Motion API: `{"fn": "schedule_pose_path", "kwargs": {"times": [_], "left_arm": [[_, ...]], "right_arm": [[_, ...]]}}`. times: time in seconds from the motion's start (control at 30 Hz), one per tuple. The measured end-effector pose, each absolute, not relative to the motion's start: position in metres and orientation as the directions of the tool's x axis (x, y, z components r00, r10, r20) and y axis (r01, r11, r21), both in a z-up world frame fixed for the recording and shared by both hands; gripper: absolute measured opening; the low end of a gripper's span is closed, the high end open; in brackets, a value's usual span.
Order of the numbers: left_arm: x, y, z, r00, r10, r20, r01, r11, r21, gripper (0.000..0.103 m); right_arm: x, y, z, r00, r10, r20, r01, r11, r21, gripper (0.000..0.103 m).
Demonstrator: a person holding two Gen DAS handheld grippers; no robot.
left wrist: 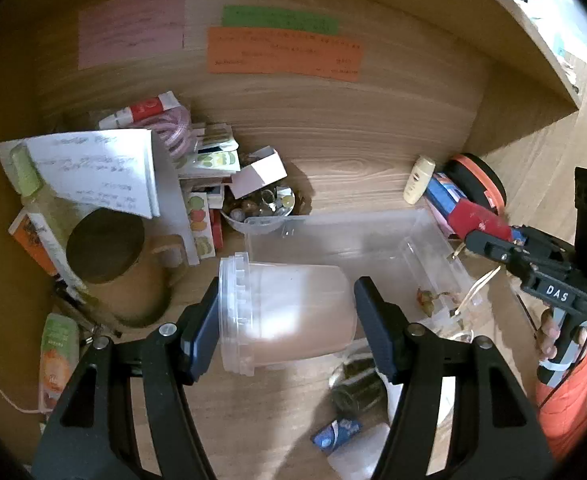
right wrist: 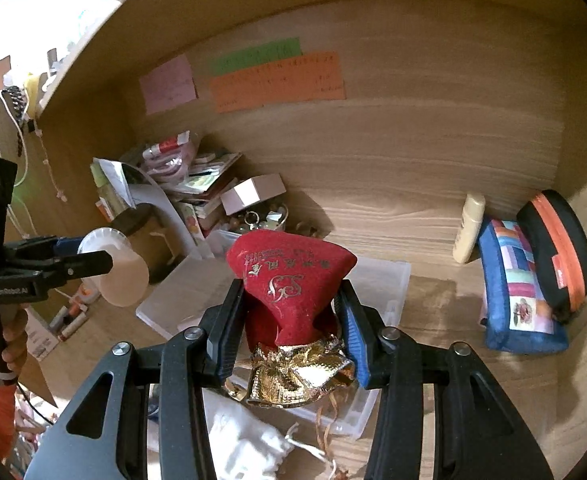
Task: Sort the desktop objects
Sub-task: 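Carry the clear cup and red pouch over the clear plastic box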
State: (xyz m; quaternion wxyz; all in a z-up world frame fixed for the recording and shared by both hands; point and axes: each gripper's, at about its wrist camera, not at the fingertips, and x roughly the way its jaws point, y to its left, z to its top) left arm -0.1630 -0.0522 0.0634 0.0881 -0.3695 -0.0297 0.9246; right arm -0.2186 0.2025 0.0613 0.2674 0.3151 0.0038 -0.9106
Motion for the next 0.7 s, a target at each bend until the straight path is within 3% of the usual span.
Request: {"fn": "schedule_pose_path", "kwargs": {"times": [0.7], "left_arm": [[-0.239,-0.023,0.028,-0.631,0.237,-0.739,-0.211,-0.969,-0.132,0.063]], "right_arm": [[-0.273,0.183,0.023,-0.601,-0.442,-0.666,0.494,-0.860,0.124,0.041]]}}
